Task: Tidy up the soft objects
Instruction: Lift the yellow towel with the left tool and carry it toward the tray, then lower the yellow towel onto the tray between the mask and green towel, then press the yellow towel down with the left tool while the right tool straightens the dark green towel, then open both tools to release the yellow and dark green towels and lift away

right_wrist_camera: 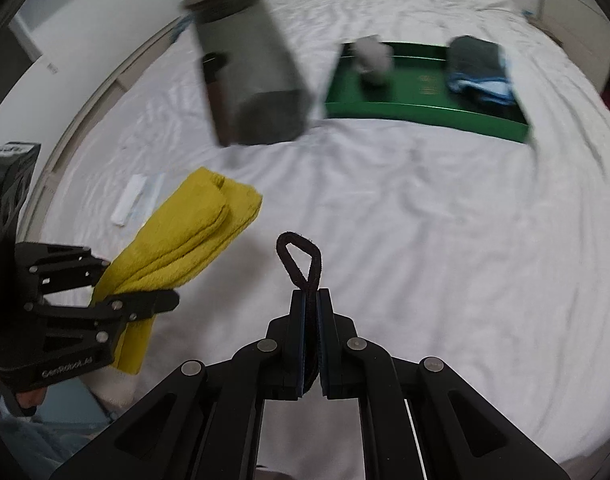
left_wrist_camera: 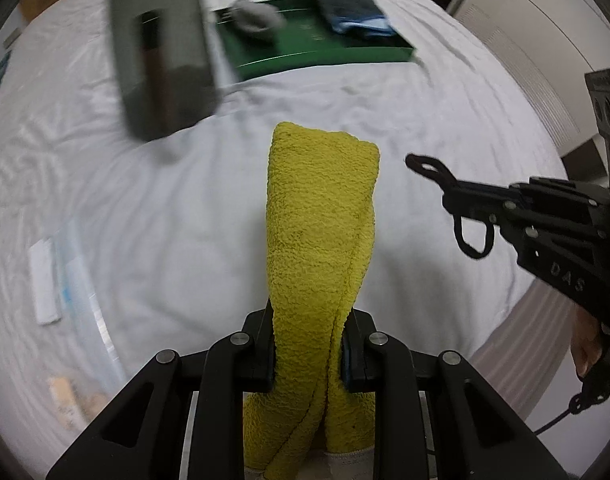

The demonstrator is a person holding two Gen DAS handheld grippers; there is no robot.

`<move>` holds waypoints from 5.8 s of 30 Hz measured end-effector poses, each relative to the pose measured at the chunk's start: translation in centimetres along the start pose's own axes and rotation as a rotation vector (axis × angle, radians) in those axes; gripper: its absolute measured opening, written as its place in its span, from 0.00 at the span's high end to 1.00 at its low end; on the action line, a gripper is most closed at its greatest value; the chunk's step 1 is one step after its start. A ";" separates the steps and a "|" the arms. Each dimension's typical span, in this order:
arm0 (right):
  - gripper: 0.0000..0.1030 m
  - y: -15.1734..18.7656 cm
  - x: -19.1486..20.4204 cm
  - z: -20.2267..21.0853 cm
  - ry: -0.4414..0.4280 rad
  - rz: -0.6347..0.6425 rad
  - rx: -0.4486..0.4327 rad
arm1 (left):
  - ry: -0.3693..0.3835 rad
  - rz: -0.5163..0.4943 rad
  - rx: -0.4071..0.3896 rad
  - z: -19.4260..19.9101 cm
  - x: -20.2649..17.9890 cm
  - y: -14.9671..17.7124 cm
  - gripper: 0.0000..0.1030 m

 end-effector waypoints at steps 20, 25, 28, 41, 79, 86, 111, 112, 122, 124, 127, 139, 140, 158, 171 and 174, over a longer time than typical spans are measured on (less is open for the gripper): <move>0.95 -4.1 -14.1 6.7 0.202 -0.102 -0.083 | 0.047 -0.038 -0.054 -3.5 -8.1 -11.5 0.80; 0.95 -8.4 -15.5 6.4 0.226 -0.088 -0.141 | 0.034 0.030 -0.112 -4.0 -6.6 -15.8 0.80; 0.95 -11.2 -15.9 6.3 0.232 -0.071 -0.188 | 0.009 0.069 -0.160 -4.1 -5.0 -18.4 0.80; 0.95 -20.5 -16.3 -0.5 0.193 -0.022 -0.304 | -0.041 0.198 -0.289 -8.0 0.3 -28.4 0.80; 0.94 -31.4 -22.8 -18.5 0.321 0.001 -0.230 | -0.151 0.295 -0.236 -19.0 4.4 -37.9 0.72; 0.92 -31.0 -23.0 -18.0 0.317 0.002 -0.230 | -0.165 0.288 -0.236 -19.2 4.5 -38.0 0.69; 0.80 -30.7 -23.0 -18.2 0.325 0.020 -0.205 | -0.215 0.263 -0.246 -18.9 4.8 -37.7 0.52; 0.80 -30.8 -23.0 -18.3 0.325 0.021 -0.203 | -0.218 0.260 -0.246 -18.9 4.7 -37.7 0.52; 0.69 -30.9 -22.9 -19.3 0.341 0.042 -0.168 | -0.242 0.252 -0.246 -18.8 5.0 -37.7 0.52; 0.68 -31.0 -23.0 -19.7 0.345 0.045 -0.158 | -0.242 0.251 -0.247 -18.8 5.0 -37.7 0.52; 0.67 -31.2 -23.1 -20.1 0.351 0.054 -0.148 | -0.246 0.250 -0.251 -18.7 5.1 -37.8 0.52; 0.61 -31.5 -23.2 -21.1 0.359 0.075 -0.129 | -0.266 0.237 -0.270 -18.3 4.9 -37.8 0.52; 0.61 -31.5 -23.1 -21.2 0.360 0.077 -0.128 | -0.269 0.234 -0.272 -18.2 4.9 -37.8 0.52; 0.42 -31.6 -23.2 -20.1 0.365 0.092 -0.150 | -0.305 0.227 -0.285 -17.4 5.0 -37.4 0.52; 0.31 -30.8 -23.0 -18.4 0.336 0.080 -0.171 | -0.376 0.199 -0.335 -15.2 4.9 -37.1 0.52; 0.29 -30.5 -22.9 -17.5 0.318 0.074 -0.184 | -0.395 0.202 -0.344 -14.5 5.0 -37.0 0.52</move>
Point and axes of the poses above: each gripper's, at about its wrist camera, not at the fingertips, and z roughly against the way its jaws point, x to its left, y to its underside, the point moved 8 cm from there along -z, roughly the way its jaws point, and after that the axes turned 2 degrees about -x, right-handed, at the moved point
